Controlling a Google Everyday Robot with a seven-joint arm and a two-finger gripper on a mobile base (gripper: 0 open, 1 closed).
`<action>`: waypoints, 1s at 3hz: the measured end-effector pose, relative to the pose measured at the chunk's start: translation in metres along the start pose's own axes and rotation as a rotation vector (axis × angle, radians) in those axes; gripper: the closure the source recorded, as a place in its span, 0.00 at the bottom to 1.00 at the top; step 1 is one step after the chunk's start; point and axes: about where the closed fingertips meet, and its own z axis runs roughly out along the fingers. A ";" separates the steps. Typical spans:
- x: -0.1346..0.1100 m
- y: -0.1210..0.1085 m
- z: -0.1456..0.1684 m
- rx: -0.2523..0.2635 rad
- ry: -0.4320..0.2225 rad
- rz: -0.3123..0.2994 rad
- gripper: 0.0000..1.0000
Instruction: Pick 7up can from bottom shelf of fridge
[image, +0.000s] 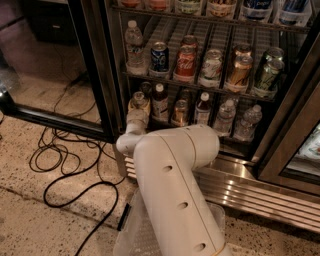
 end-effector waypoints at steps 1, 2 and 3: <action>-0.001 -0.001 0.000 0.008 0.003 0.011 1.00; -0.002 -0.001 -0.002 0.012 0.001 0.021 1.00; -0.005 0.000 -0.003 0.017 -0.004 0.033 1.00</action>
Offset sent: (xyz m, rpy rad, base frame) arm -0.0065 0.0045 0.0006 0.0412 -0.0024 -0.0110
